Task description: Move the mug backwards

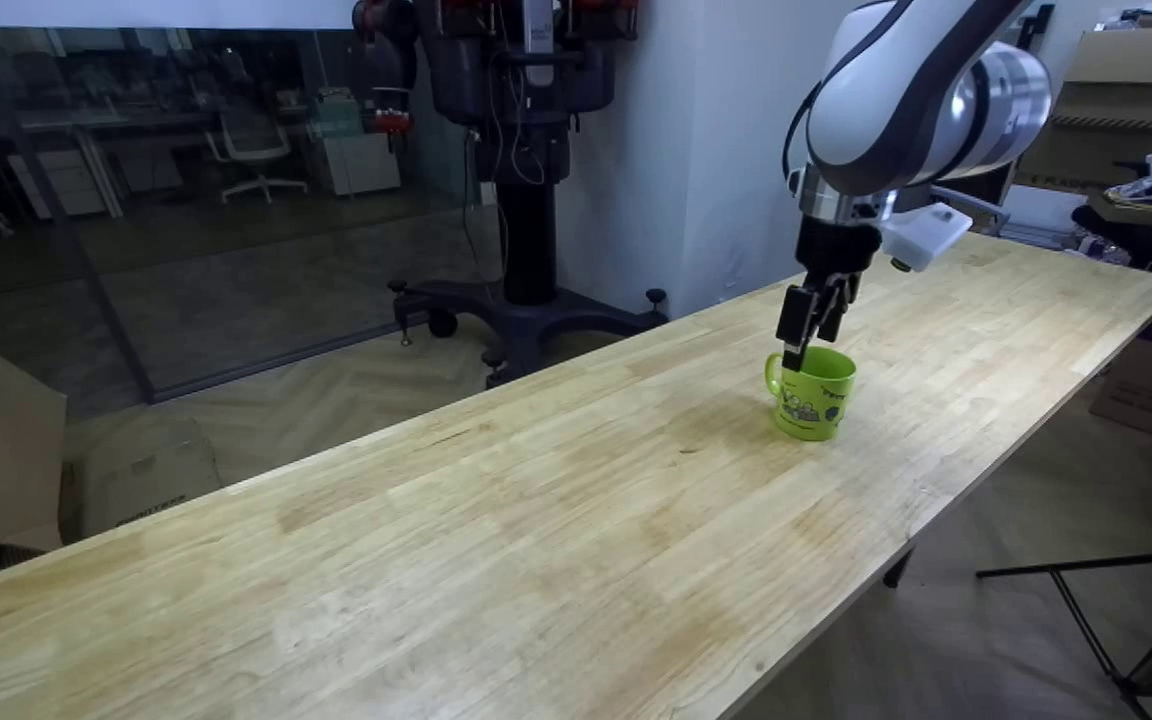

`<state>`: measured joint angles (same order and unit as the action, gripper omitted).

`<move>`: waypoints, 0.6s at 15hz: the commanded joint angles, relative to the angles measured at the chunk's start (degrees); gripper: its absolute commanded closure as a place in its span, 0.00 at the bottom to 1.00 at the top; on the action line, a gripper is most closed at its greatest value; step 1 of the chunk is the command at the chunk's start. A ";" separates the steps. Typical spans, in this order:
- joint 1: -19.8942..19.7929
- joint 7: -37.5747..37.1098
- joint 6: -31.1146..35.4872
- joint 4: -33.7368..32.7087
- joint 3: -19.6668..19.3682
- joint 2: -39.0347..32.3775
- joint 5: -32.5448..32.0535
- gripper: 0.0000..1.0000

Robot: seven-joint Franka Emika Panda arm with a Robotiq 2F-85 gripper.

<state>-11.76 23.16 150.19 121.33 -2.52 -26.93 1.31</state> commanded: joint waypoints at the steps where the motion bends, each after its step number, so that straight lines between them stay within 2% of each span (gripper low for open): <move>1: -2.53 1.29 -1.33 -6.44 1.40 -6.09 0.22 0.00; 7: -3.74 0.38 -4.83 -12.97 2.28 -12.47 -0.03 0.00; 8: -3.88 0.39 -5.09 -13.64 2.42 -13.05 0.10 0.25; 9: -3.75 -0.15 -5.20 -14.25 2.32 -13.62 0.11 0.25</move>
<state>-14.67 23.89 147.21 110.94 -1.07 -38.23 1.25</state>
